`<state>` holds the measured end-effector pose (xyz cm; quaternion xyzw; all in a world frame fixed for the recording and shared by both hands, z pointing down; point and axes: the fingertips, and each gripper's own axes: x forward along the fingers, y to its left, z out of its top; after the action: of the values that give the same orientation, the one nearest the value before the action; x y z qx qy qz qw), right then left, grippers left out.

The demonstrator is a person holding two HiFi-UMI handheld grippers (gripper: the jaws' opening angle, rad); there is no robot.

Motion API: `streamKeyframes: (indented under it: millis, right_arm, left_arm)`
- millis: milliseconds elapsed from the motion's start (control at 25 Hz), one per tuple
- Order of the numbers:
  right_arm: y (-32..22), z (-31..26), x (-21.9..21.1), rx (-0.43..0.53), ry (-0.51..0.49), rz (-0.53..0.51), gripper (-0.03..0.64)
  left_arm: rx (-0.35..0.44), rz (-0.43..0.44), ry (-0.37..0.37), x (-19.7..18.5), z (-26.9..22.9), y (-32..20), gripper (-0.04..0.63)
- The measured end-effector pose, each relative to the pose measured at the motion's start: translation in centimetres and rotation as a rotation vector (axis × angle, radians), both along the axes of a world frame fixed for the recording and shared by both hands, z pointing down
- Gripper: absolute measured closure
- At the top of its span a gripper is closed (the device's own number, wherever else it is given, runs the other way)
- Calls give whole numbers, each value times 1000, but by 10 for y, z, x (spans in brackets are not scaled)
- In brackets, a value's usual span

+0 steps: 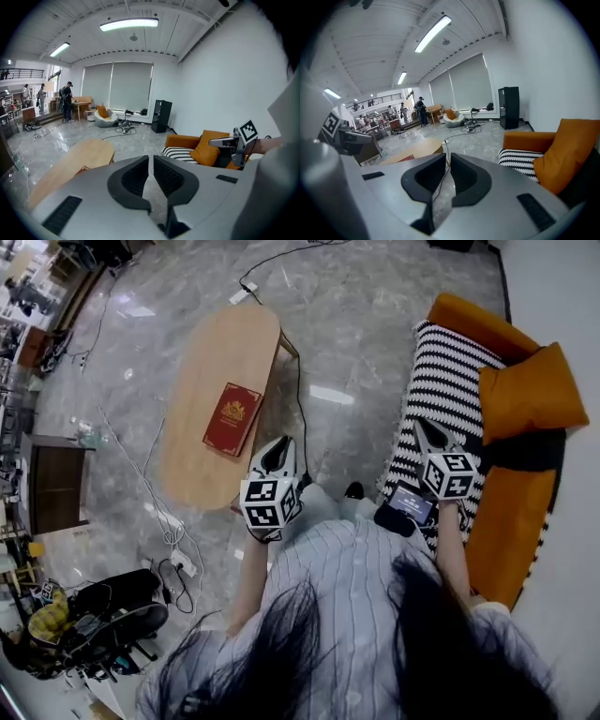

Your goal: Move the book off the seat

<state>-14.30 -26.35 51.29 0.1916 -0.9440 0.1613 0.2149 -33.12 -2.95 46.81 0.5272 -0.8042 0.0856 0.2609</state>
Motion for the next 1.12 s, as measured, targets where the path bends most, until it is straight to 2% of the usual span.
streamKeyframes:
  millis: [280,560,1120]
  right_arm:
    - [-2,-22,35,3,-29,62,575]
    - [-4,-37,49,15,-41,80,578]
    - [10,-46,37,35,-41,36,581]
  left_arm:
    - [11,62,-1,11,-2,-27,552]
    - [24,101,-12,22,-8,-39,551]
    - [27,71,-7,22,-12,-28,552]
